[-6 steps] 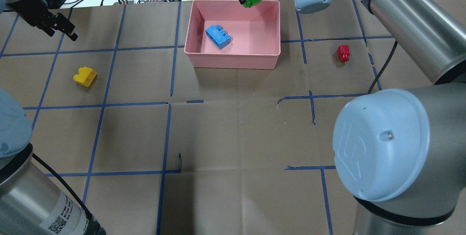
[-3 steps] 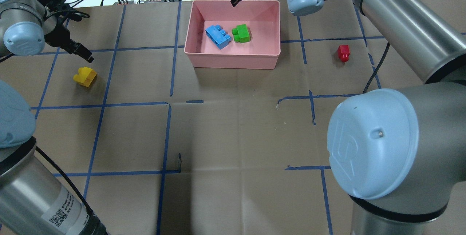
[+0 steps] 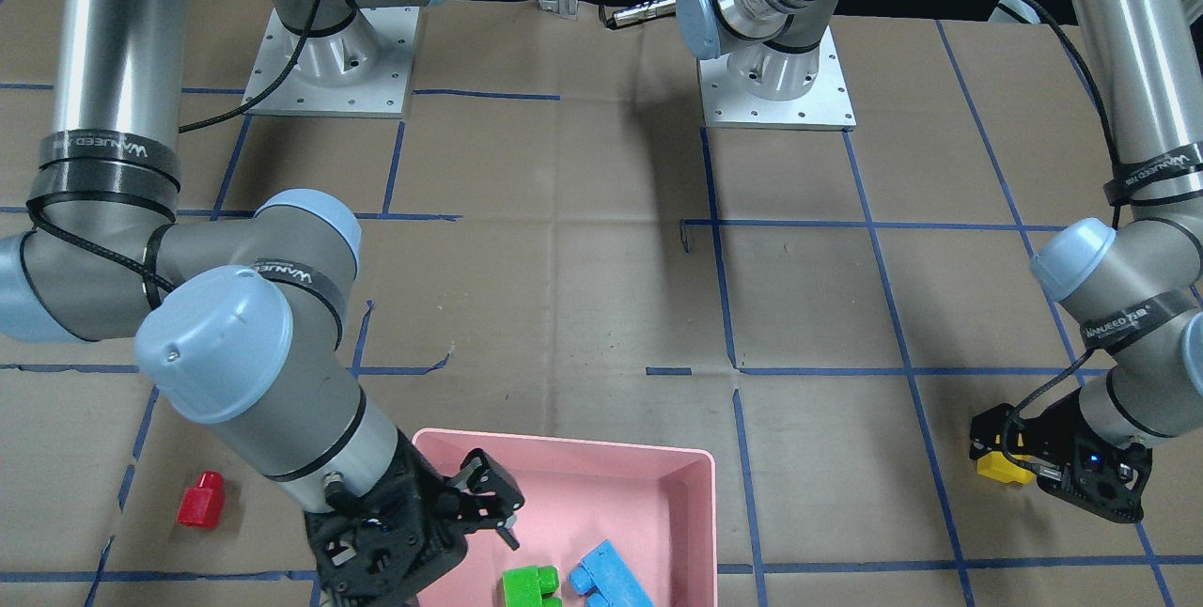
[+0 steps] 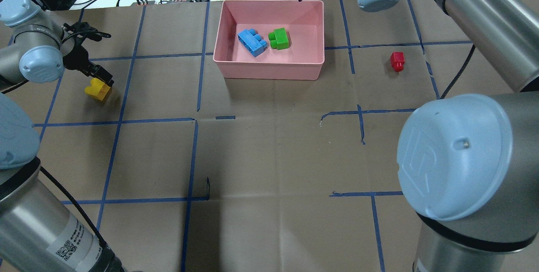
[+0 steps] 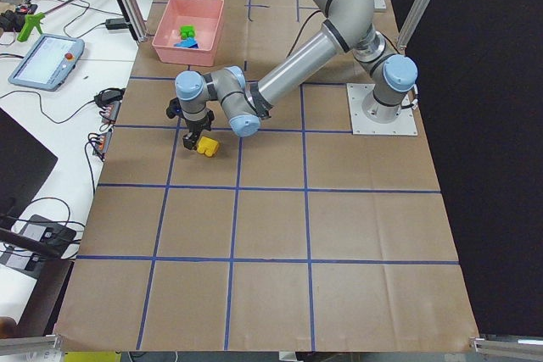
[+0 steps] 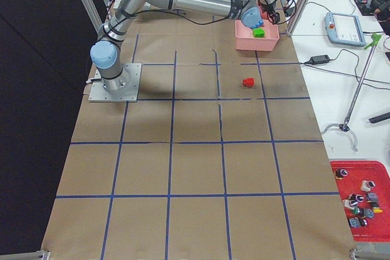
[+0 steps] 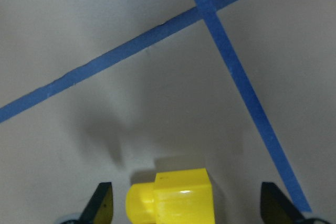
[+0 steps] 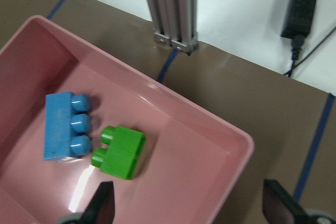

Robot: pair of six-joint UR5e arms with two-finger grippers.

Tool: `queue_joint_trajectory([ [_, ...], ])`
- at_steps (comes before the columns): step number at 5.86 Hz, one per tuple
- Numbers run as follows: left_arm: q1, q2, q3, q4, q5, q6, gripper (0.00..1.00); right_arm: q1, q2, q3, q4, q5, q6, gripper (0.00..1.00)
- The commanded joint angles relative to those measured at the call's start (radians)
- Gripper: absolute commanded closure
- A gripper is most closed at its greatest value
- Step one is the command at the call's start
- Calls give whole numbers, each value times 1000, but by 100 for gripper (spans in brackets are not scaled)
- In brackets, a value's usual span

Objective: Put all blocks into box

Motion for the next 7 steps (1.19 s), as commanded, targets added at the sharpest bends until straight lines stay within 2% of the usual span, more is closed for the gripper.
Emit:
queue_joint_trajectory([
  [1, 34, -13, -24, 6, 8, -8, 0, -96, -52, 3, 191, -119, 15, 0],
  [2, 34, -8, -26, 6, 2, -12, 1, -146, -65, 12, 246, -127, 104, 0],
  [3, 34, -5, -26, 8, -1, -15, 6, -183, -65, 72, 243, -174, 114, 0],
  [4, 34, -2, -17, 8, -2, -15, 20, -217, -74, 160, 178, -184, 112, 0],
  [5, 34, -4, -11, 8, -2, -15, 29, -222, -74, 269, -35, -252, 117, 0],
  [6, 34, -2, -5, 8, -4, -15, 31, -231, -73, 351, -101, -257, 176, 0],
  [7, 34, -4, -6, 8, -5, -15, 35, -237, -56, 364, -105, -257, 219, 0],
])
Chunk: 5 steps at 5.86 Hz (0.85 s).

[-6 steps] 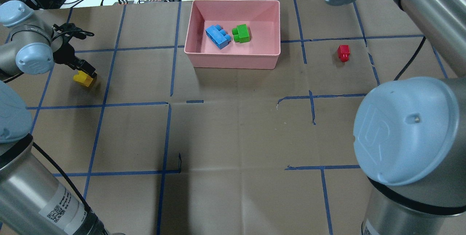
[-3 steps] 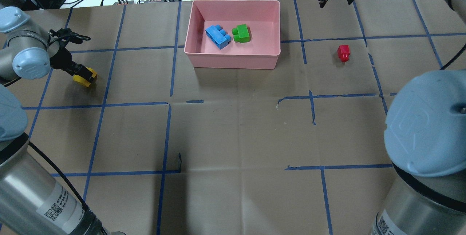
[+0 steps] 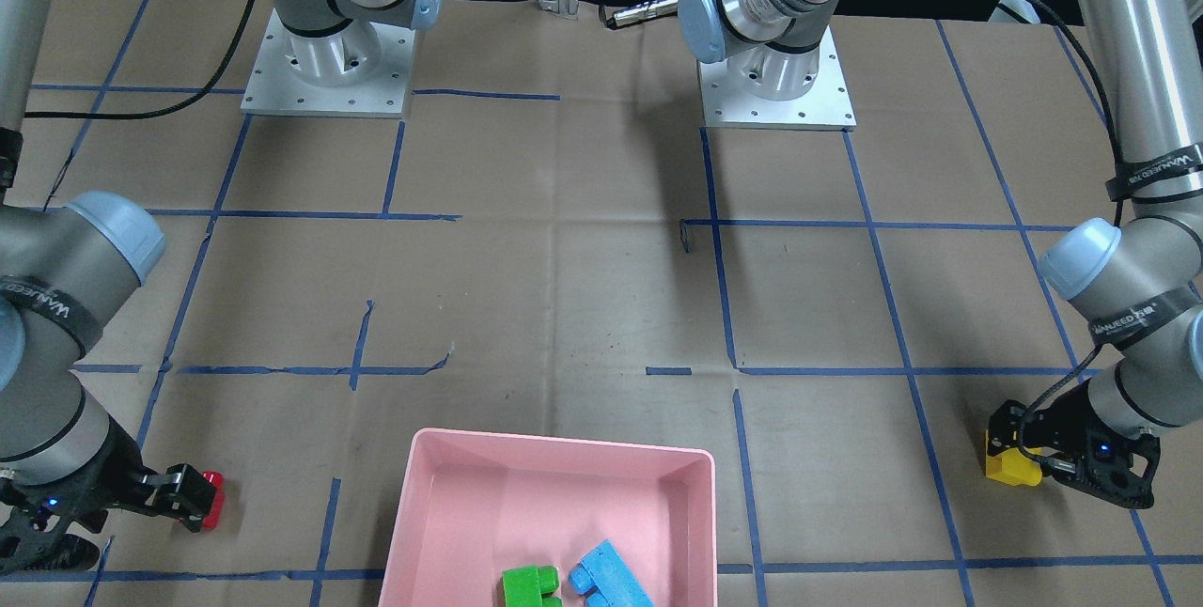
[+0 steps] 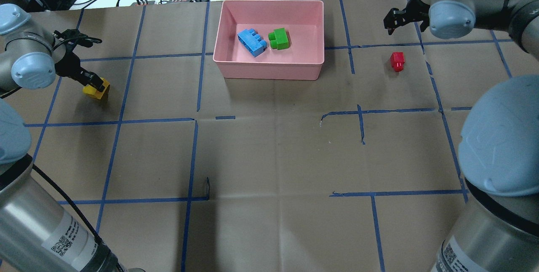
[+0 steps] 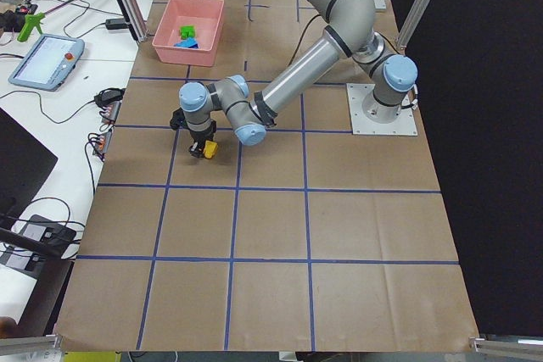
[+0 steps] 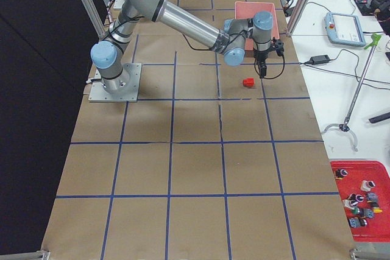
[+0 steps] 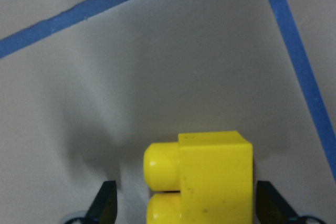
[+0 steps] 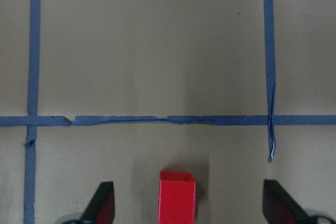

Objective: Put all blocks into box

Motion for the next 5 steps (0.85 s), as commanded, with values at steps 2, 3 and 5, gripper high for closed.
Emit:
queue_joint_trajectory([
  [2, -2, -2, 1, 0, -1, 0, 42, -7, 28, 70, -29, -4, 44, 0],
  [3, -2, -4, 1, 0, -1, 0, 42, -6, 35, 99, -29, -3, 44, 0],
  [5, -3, 4, 15, -5, 3, -2, 63, -4, 38, 89, -32, -3, 38, 0],
])
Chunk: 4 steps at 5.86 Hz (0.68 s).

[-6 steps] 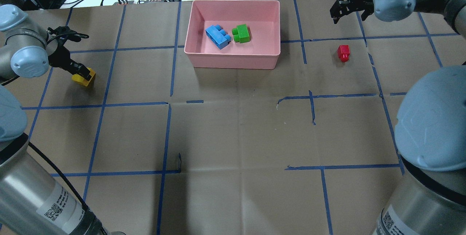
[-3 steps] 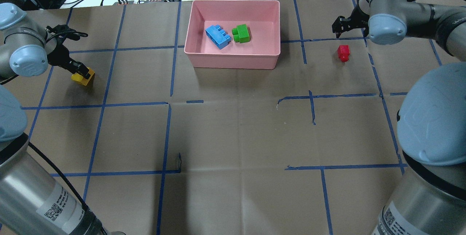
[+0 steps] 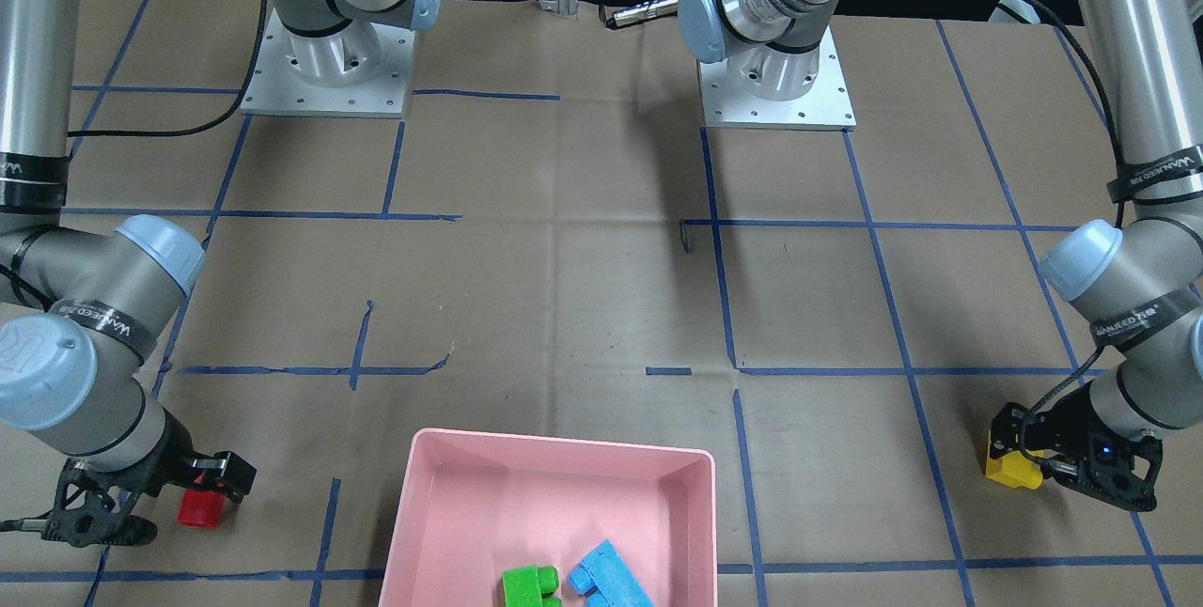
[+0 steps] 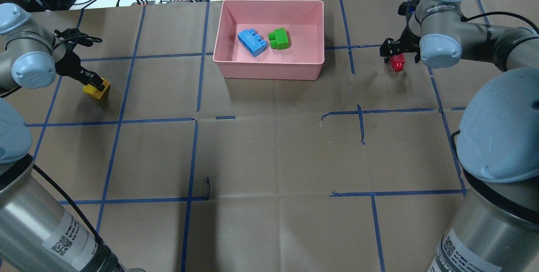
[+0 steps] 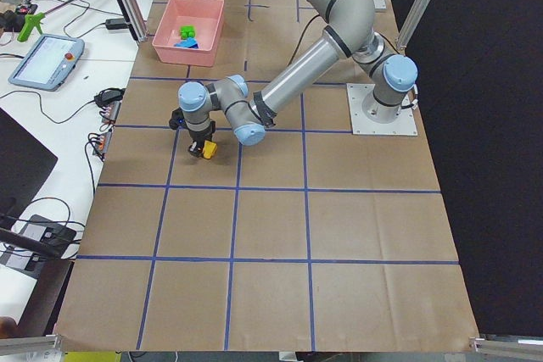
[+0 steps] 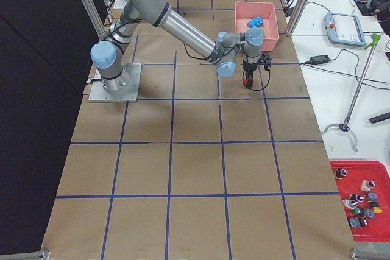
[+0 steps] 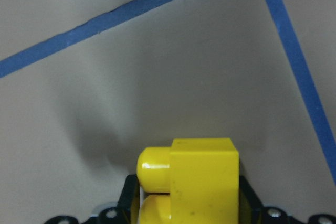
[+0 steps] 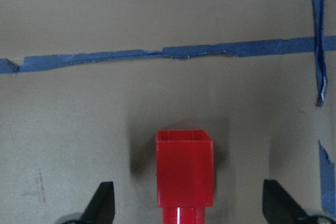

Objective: Put all blocks into box

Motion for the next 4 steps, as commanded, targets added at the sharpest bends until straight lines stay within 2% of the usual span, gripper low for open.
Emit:
queue_joint_trajectory([
  [1, -4, 14, 9, -2, 1, -10, 68, 1, 13, -9, -28, 1, -3, 1],
  [3, -50, 76, 82, -57, 2, -82, 72, 1, 23, -3, -50, 3, -1, 1],
  [4, -130, 96, 168, -146, 4, -183, 74, 2, 22, -9, -48, 5, 5, 18],
])
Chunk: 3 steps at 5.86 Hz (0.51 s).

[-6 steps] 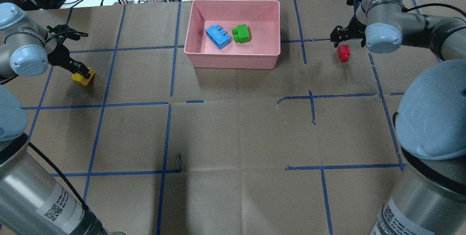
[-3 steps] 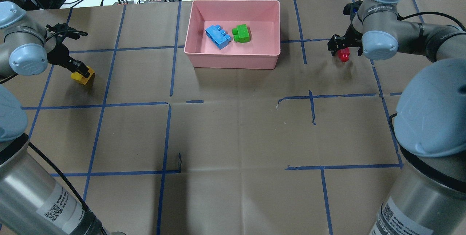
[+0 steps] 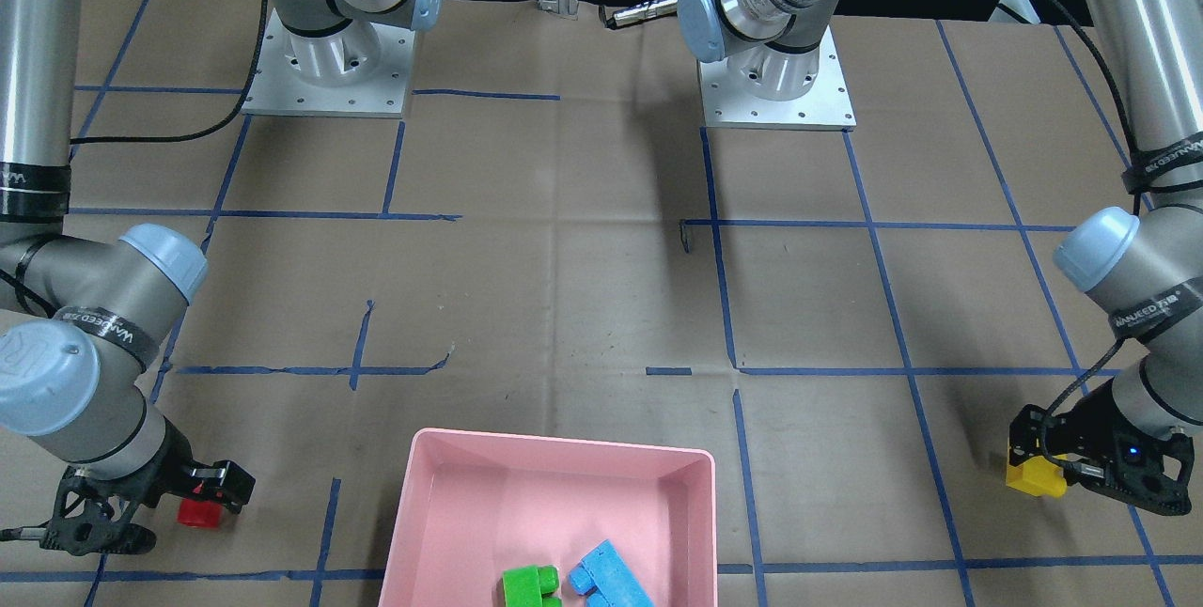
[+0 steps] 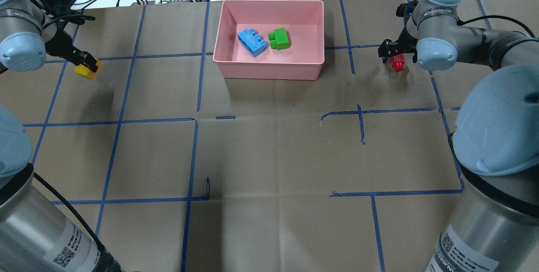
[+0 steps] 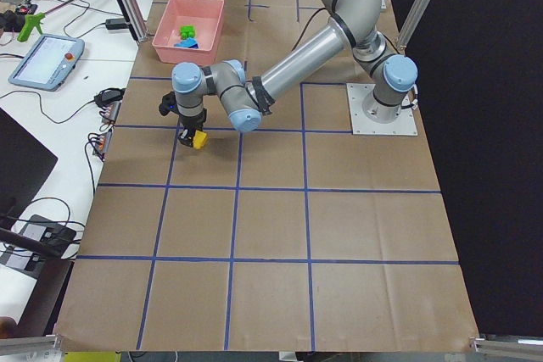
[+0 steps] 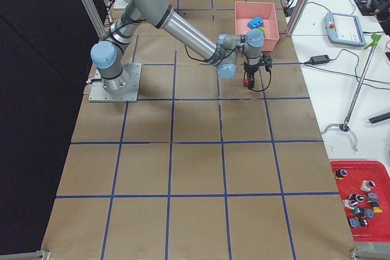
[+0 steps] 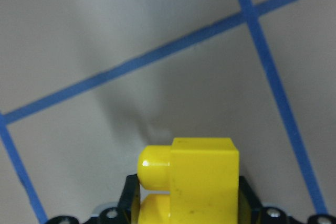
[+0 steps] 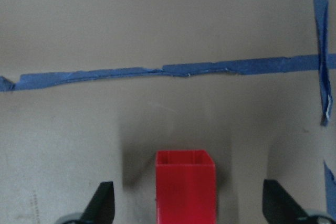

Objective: Put all blocks into box

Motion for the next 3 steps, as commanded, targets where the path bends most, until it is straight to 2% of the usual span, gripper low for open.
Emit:
queue_joint_trajectory([
  [1, -149, 12, 188, -188, -2, -272, 77, -1, -11, -2, 11, 3, 1, 56],
  [2, -250, -5, 294, -267, -5, -455, 77, -1, -14, 1, 14, 1, 1, 92],
  [3, -346, -28, 366, -302, -56, -663, 77, -1, -17, 4, 14, -2, 0, 96],
])
